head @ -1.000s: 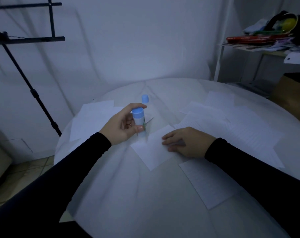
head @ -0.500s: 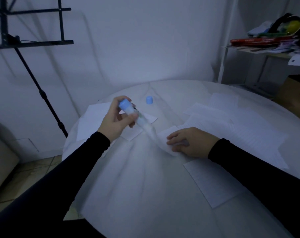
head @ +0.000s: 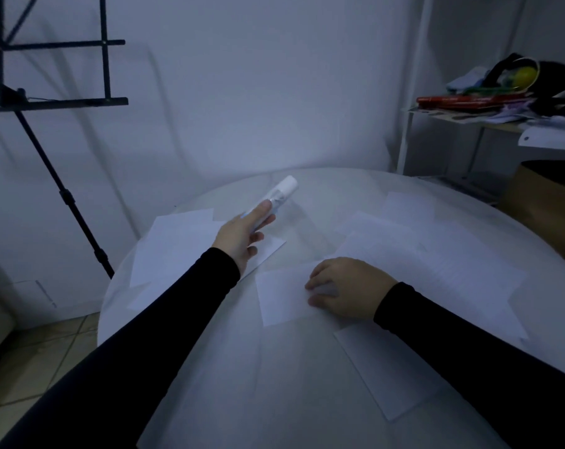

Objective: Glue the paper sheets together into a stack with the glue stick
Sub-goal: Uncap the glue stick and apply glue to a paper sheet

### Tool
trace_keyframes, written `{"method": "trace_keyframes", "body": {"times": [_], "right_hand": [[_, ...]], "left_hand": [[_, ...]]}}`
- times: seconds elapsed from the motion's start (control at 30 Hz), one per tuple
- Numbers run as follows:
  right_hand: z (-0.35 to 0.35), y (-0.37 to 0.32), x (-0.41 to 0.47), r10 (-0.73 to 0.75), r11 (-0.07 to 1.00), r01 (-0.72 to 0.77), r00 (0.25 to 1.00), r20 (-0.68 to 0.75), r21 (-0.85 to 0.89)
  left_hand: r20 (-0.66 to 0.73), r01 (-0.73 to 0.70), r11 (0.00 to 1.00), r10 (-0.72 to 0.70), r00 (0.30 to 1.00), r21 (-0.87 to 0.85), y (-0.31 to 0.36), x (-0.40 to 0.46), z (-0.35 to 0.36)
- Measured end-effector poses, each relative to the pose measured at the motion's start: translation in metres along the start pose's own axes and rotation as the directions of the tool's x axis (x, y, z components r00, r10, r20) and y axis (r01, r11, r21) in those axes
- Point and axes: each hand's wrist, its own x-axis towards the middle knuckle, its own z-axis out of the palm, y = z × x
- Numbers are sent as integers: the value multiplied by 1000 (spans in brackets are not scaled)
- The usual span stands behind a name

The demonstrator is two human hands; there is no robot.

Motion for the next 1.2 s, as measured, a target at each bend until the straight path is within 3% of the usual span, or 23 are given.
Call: {"method": "trace_keyframes", "body": {"times": [0.1, 0.23, 0.3, 0.47, 0.6, 0.67, 0.73, 0.8, 0.93, 1.07, 1.2], "right_hand": [[0, 0, 0, -12, 1000, 12, 1000, -14, 7], [-1, 2, 1, -24, 1000, 24, 1000, -19, 19], [-2, 3, 0, -25, 1000, 25, 1000, -10, 15], [-8, 10, -1, -45, 999, 45, 999, 13, -13], [-11, 18, 2, -46, 998, 45, 998, 31, 40], [-12, 20, 3, -46, 998, 44, 998, 44, 52], [-13, 20, 3, -48, 997, 45, 998, 47, 58], [-13, 19, 2, -51, 998, 49, 998, 42, 50], [-10, 10, -1, -58, 998, 58, 998, 40, -10], [-4, -5, 1, -67, 997, 68, 998, 17, -41], [-3, -7, 3, -52, 999, 52, 999, -6, 5]], "left_hand": [[152, 101, 987, -81, 985, -126, 2, 6, 10], [106, 148, 930, -119, 987, -336, 1, 13, 22], [102, 108, 929, -76, 992, -355, -1, 14, 24], [179, -20, 982, 54, 982, -187, -6, 23, 26], [246, 26, 991, 8, 969, -134, -11, 32, 31], [204, -25, 998, 35, 978, -51, -12, 38, 37], [104, -162, 985, 154, 982, 67, -14, 47, 40], [44, -273, 926, 272, 961, 259, -15, 58, 40], [43, -300, 741, 345, 938, 601, -14, 76, 41], [129, -304, 624, 310, 942, 720, -8, 82, 47], [142, -286, 594, 278, 950, 752, -7, 88, 51]]}}
